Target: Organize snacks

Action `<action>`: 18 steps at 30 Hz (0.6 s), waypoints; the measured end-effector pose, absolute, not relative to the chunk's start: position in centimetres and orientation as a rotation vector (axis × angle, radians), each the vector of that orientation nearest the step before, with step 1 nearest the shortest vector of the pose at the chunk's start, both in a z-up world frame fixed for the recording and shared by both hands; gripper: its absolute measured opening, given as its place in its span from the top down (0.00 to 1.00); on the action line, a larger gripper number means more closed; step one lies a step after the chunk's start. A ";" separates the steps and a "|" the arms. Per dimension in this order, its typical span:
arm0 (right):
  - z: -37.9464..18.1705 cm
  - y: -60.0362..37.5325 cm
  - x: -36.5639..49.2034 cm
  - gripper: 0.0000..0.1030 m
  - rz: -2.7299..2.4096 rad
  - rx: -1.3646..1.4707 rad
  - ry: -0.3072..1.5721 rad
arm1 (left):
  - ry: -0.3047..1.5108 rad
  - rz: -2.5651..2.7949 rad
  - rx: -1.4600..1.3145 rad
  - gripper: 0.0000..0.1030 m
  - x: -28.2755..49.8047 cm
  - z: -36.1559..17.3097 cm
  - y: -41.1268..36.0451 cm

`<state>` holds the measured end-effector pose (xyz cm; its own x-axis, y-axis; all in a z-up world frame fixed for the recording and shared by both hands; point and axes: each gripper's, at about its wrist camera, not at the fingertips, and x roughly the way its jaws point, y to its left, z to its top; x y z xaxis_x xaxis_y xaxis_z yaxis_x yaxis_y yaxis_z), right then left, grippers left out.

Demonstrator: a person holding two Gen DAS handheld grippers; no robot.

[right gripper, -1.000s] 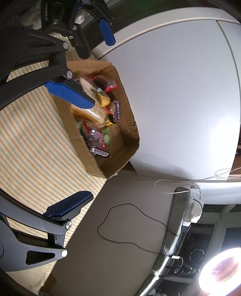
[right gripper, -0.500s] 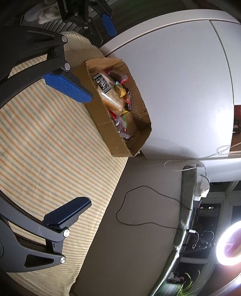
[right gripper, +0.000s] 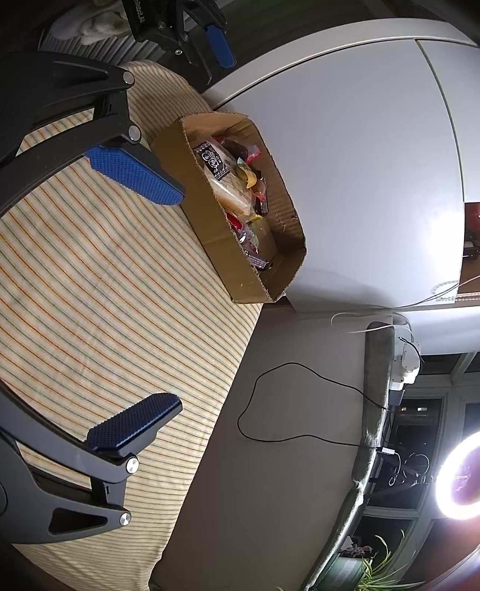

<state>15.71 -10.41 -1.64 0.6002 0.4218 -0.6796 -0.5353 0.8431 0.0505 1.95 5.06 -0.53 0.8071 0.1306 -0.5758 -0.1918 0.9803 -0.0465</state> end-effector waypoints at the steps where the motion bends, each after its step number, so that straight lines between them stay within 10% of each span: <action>1: -1.6 -10.4 15.7 0.00 0.558 -0.164 0.742 | 0.607 0.173 -0.105 0.23 1.9 -0.5 5.0; 18: -1.4 -11.1 15.3 0.00 0.550 -0.155 0.741 | 0.609 0.178 -0.103 0.23 1.6 -0.5 4.7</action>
<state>15.32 -11.06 -1.39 0.6045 0.4197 -0.6770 -0.5262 0.8485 0.0563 1.64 4.72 -0.54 0.8058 0.1352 -0.5765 -0.1960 0.9796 -0.0442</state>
